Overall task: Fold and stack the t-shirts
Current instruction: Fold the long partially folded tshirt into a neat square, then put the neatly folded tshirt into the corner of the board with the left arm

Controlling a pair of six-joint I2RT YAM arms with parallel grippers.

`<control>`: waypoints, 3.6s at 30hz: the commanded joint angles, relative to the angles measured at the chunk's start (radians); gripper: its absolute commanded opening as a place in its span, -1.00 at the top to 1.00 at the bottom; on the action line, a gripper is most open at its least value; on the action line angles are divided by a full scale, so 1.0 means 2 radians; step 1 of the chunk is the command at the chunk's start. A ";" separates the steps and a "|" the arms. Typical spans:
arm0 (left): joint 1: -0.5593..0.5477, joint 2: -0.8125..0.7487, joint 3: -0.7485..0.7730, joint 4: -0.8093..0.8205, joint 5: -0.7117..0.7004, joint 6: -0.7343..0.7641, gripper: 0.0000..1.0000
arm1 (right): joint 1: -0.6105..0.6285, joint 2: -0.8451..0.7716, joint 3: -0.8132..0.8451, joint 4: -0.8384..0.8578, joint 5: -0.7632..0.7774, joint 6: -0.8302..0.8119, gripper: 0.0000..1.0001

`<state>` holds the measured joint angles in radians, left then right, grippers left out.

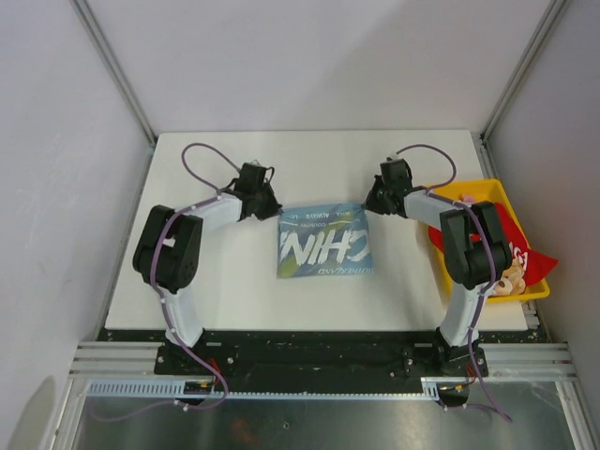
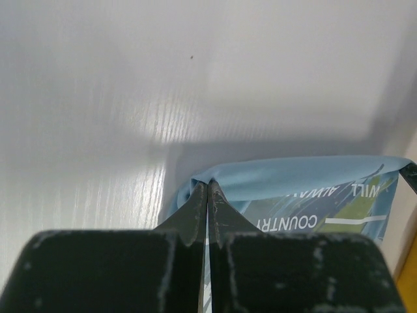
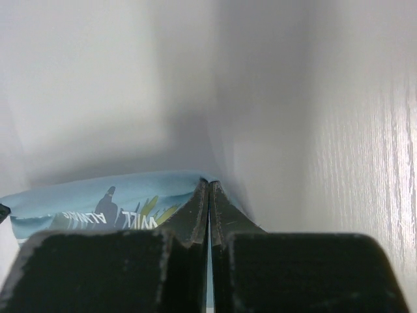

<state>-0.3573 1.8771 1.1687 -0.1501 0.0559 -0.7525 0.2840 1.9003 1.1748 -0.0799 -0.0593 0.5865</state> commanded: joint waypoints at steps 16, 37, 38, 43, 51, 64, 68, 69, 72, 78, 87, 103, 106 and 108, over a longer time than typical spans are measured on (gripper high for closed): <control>0.062 -0.049 0.047 0.019 0.041 0.064 -0.36 | -0.008 -0.035 0.106 -0.069 0.008 -0.034 0.02; 0.032 0.019 0.048 0.016 0.120 0.054 1.00 | 0.042 0.008 0.058 -0.107 -0.053 -0.010 0.77; 0.039 0.034 0.061 0.015 0.124 0.056 1.00 | 0.036 0.019 0.058 -0.102 -0.059 -0.009 0.74; 0.053 0.099 0.114 0.011 0.140 0.052 1.00 | 0.014 0.062 0.058 -0.104 -0.072 -0.008 0.58; 0.057 0.127 0.142 0.003 0.155 0.047 1.00 | 0.006 0.026 0.058 -0.124 -0.067 -0.014 0.36; 0.072 0.076 0.167 -0.022 0.170 0.051 0.86 | 0.080 -0.100 0.030 -0.188 -0.022 -0.022 0.34; 0.078 0.035 0.144 -0.034 0.170 0.041 0.64 | 0.114 -0.111 -0.005 -0.178 -0.032 -0.011 0.34; 0.078 0.023 0.132 -0.039 0.168 0.038 0.58 | 0.124 -0.111 -0.012 -0.177 -0.031 -0.009 0.34; 0.079 -0.016 0.083 -0.046 0.160 0.028 0.33 | 0.150 -0.109 -0.027 -0.173 -0.022 -0.003 0.34; 0.077 -0.077 -0.013 -0.050 0.154 0.021 0.01 | 0.176 -0.081 -0.039 -0.164 -0.012 0.006 0.34; 0.054 -0.070 -0.049 -0.056 0.142 0.044 -0.18 | 0.184 -0.059 -0.040 -0.166 -0.007 0.010 0.35; 0.026 0.004 0.013 -0.067 0.110 0.059 -0.02 | 0.177 -0.174 -0.014 -0.189 -0.013 0.011 0.25; 0.021 0.020 0.027 -0.070 0.100 0.064 0.07 | 0.173 -0.198 -0.009 -0.198 -0.011 0.010 0.23; 0.018 0.027 0.033 -0.073 0.094 0.066 0.10 | 0.168 -0.210 -0.008 -0.204 -0.011 0.008 0.22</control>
<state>-0.3019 1.9064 1.1839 -0.2810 0.2886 -0.6552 0.6361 1.5478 1.1168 -0.4545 -0.0944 0.6022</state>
